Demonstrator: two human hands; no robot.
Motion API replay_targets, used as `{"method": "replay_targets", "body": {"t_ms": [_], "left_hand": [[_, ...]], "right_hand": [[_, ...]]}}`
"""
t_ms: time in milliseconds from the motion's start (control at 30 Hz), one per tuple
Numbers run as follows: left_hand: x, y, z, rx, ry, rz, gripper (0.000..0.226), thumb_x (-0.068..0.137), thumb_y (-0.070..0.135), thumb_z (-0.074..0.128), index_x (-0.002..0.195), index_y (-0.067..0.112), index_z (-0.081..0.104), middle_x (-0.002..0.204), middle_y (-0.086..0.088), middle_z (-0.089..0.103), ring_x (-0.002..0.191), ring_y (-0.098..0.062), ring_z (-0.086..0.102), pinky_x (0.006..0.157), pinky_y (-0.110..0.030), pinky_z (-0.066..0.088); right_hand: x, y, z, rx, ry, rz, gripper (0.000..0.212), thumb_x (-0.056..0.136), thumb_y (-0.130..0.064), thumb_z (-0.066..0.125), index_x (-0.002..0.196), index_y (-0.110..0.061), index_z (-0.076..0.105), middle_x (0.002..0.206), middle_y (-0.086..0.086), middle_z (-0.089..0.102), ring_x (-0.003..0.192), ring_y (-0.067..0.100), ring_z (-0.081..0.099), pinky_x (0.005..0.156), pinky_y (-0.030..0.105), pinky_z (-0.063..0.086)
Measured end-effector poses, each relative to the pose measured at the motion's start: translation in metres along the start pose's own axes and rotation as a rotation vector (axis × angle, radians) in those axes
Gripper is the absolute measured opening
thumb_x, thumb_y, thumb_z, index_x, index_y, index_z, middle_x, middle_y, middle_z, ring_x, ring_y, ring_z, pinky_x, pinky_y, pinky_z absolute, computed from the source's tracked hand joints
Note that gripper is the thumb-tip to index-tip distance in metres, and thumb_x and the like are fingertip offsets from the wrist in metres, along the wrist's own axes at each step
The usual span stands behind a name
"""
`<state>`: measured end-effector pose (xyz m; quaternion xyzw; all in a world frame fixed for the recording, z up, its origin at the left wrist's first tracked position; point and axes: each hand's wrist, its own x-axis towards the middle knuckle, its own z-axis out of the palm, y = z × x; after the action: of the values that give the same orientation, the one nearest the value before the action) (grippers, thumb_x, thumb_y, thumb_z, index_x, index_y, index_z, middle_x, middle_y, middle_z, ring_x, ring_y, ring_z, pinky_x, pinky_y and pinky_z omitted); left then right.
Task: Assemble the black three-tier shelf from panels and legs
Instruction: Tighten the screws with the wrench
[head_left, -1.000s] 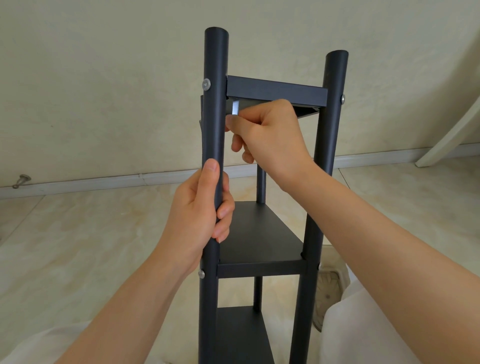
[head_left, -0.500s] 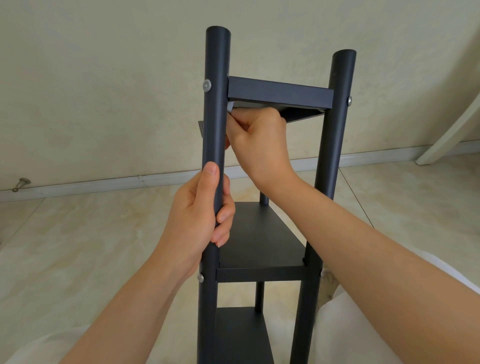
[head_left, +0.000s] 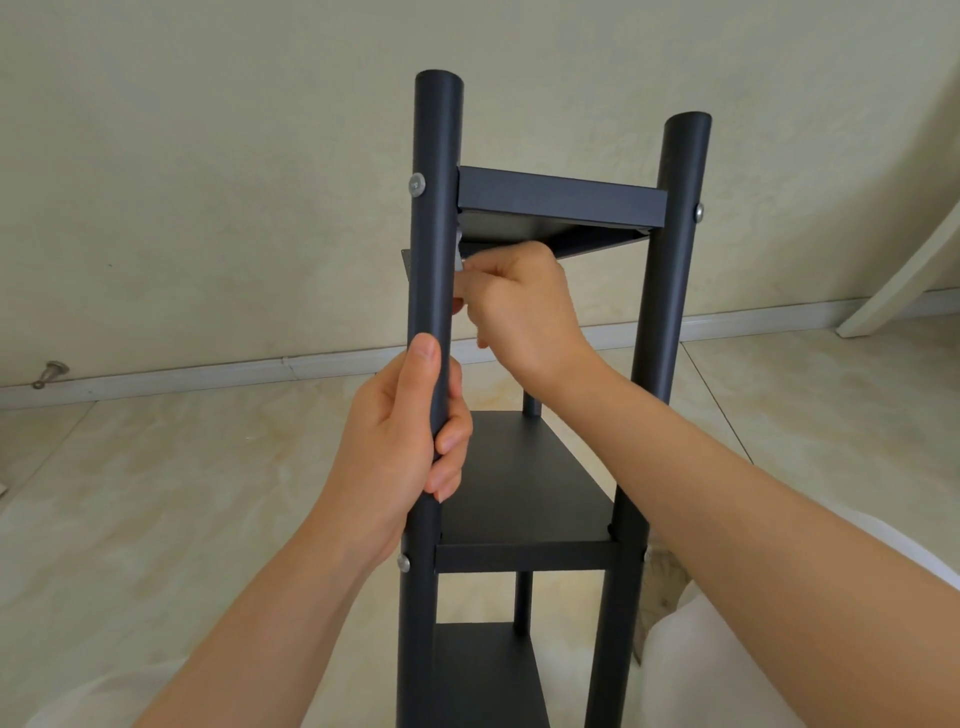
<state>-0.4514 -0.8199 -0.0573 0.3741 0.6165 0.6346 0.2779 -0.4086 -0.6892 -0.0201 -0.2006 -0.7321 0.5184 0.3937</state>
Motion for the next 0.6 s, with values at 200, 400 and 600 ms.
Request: {"method": "replay_targets", "body": {"t_ms": [200,400,600], "left_hand": [[-0.001,0.001,0.001,-0.011,0.0,-0.003,0.056,0.087,0.075,0.04,0.072,0.023,0.054,0.05,0.001,0.04,0.035,-0.013,0.033,0.038,-0.023,0.035],[-0.001,0.002,0.003,-0.006,-0.002,-0.008,0.058,0.086,0.077,0.04,0.07,0.023,0.054,0.05,0.0,0.041,0.035,-0.013,0.033,0.038,-0.023,0.035],[-0.001,0.002,0.004,-0.003,-0.008,-0.007,0.059,0.083,0.076,0.041,0.071,0.02,0.053,0.05,0.0,0.04,0.034,-0.014,0.033,0.038,-0.023,0.035]], "right_hand": [[-0.003,-0.007,-0.014,-0.026,0.014,0.035,0.029,0.084,-0.006,0.061,0.069,0.017,0.056,0.054,0.021,0.036,0.055,0.022,0.034,0.057,0.029,0.034],[-0.007,-0.015,-0.021,-0.057,0.029,-0.027,0.03,0.086,-0.006,0.06,0.07,0.018,0.056,0.061,0.032,0.04,0.054,0.024,0.036,0.054,0.028,0.033],[-0.005,-0.017,-0.023,-0.051,0.055,-0.02,0.03,0.089,-0.008,0.06,0.065,0.01,0.063,0.053,0.016,0.041,0.051,0.021,0.039,0.055,0.027,0.036]]}}
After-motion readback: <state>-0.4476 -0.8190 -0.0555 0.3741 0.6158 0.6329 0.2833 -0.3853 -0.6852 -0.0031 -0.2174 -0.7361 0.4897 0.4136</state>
